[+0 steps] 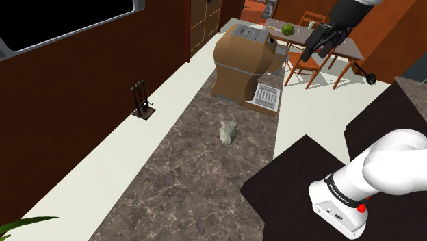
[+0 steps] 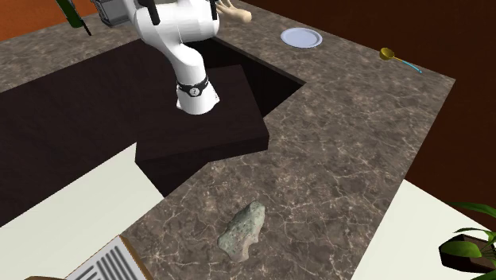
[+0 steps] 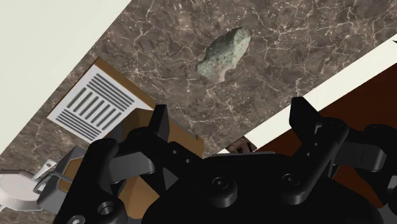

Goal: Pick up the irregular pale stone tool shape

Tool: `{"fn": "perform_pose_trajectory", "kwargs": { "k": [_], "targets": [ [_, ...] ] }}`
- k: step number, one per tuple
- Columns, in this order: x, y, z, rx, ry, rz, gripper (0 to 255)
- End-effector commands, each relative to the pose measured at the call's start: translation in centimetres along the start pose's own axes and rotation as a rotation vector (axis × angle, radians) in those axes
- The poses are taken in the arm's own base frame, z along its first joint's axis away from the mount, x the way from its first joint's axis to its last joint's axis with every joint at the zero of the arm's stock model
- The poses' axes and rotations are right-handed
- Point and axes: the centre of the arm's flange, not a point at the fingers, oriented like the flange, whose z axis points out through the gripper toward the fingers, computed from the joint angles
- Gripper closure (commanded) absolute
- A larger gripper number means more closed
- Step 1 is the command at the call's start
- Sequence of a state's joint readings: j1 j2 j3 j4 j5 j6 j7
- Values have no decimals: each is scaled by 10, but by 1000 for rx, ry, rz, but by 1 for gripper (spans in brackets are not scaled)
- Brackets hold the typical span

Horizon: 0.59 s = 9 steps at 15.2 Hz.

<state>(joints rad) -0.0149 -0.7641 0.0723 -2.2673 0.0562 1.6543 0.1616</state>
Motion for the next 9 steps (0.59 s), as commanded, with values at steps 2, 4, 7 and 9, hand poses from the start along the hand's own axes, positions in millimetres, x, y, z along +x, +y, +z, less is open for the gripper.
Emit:
{"fn": "perform_pose_trajectory", "kwargs": {
  "k": [2,4,7,9],
  "targets": [
    [5,3,12,7,-2,-5,0],
    [15,8,37,20,-6,-15,0],
    [30,15,73,40,-12,-30,0],
    [40,19,98,54,-16,-40,0]
  ]
}}
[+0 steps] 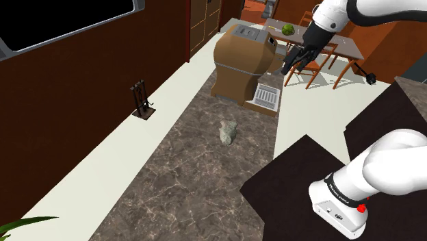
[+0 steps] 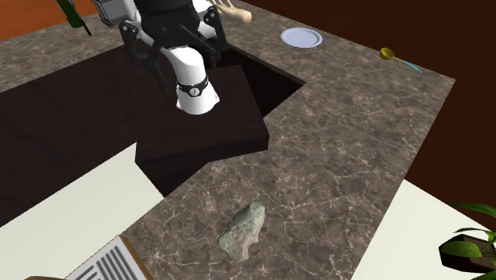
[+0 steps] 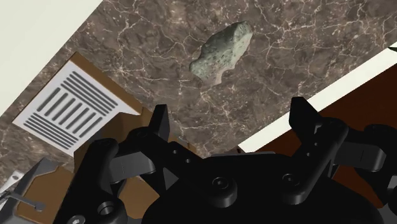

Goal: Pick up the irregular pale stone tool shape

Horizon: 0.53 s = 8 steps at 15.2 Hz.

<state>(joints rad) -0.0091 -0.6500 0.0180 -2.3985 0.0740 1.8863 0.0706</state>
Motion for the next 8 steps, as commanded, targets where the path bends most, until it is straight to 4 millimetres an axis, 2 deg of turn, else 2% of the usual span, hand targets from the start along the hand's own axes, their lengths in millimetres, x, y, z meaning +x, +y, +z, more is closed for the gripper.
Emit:
{"fn": "perform_pose_trajectory", "kwargs": {
  "k": [1,8],
  "targets": [
    [8,3,25,14,-2,-10,0],
    [43,19,111,61,-16,-45,0]
  ]
}}
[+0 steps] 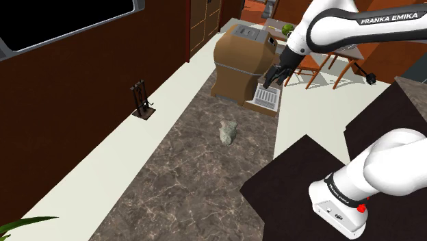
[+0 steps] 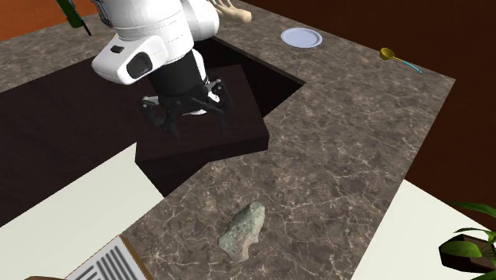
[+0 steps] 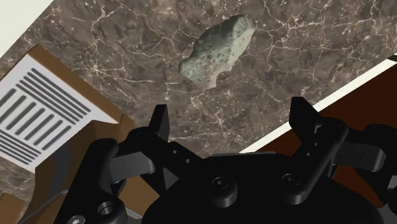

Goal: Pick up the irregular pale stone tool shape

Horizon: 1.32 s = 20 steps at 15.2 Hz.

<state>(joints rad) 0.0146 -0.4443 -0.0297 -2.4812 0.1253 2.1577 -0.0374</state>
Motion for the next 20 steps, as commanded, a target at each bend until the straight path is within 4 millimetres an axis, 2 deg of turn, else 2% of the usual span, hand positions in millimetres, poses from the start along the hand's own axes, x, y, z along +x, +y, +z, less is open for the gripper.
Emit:
{"fn": "perform_pose_trajectory", "kwargs": {
  "k": [1,11,20],
  "targets": [
    [10,9,24,13,-2,-10,0],
    [60,30,147,80,-22,-60,0],
    [104,39,260,140,-40,-105,0]
  ]
}}
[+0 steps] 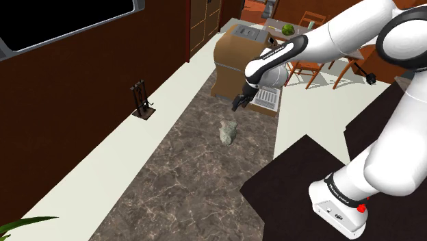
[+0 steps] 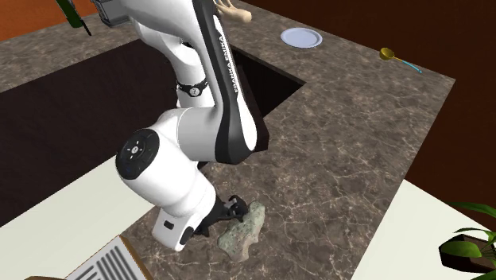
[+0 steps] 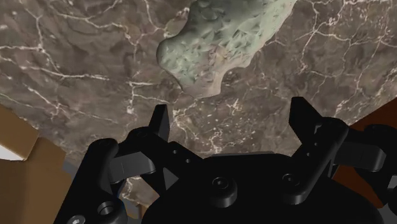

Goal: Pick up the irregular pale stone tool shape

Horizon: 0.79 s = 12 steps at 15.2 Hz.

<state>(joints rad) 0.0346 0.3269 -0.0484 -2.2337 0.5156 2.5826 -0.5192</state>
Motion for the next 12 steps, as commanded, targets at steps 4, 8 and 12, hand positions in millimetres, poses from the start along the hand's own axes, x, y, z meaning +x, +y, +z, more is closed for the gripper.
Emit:
{"fn": "perform_pose_trajectory", "kwargs": {
  "k": [4,8,12],
  "targets": [
    [25,13,62,34,-9,-25,0],
    [45,21,110,60,-17,-44,0],
    [43,26,130,60,-17,-44,0]
  ]
}}
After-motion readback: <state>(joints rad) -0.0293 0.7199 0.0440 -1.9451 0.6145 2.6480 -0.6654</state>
